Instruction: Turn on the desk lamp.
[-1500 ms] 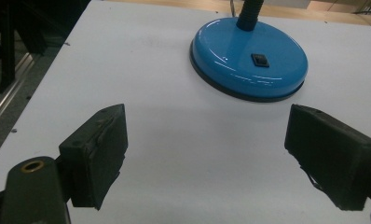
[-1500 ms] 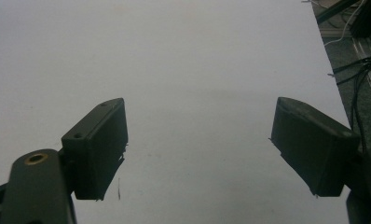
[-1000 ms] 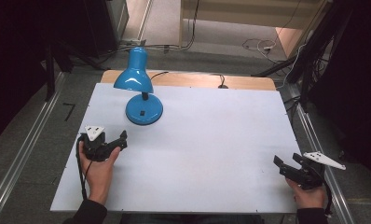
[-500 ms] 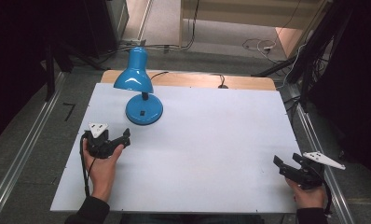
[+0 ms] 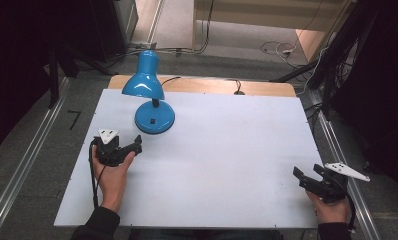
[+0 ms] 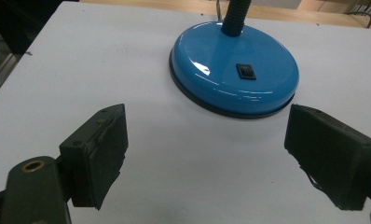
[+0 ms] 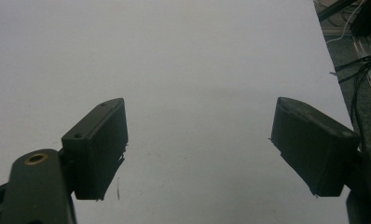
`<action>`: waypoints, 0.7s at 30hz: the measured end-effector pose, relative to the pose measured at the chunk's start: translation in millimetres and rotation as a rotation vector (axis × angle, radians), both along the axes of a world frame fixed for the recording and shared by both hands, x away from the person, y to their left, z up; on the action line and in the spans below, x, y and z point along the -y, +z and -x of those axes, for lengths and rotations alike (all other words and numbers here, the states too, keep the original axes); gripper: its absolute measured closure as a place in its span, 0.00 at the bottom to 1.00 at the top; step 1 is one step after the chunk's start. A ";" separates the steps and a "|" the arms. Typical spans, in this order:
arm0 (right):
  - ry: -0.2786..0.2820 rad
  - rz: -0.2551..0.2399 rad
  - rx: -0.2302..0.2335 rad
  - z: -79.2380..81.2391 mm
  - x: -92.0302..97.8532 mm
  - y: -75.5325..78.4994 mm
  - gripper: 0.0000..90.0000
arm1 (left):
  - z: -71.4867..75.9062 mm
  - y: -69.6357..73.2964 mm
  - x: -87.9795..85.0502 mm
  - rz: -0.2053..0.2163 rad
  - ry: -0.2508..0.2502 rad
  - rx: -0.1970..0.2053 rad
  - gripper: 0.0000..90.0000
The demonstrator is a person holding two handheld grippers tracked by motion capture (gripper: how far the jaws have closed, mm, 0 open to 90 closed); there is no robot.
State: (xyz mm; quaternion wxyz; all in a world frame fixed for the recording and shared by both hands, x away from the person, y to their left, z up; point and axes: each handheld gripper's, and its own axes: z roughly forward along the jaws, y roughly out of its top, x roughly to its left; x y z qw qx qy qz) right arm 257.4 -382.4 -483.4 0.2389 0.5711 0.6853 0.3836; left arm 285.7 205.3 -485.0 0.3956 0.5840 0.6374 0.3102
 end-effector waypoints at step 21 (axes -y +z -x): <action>0.001 0.006 -0.001 -0.3 -0.2 -0.5 0.19 | -10.1 3.9 6.1 -0.010 0.004 0.037 0.21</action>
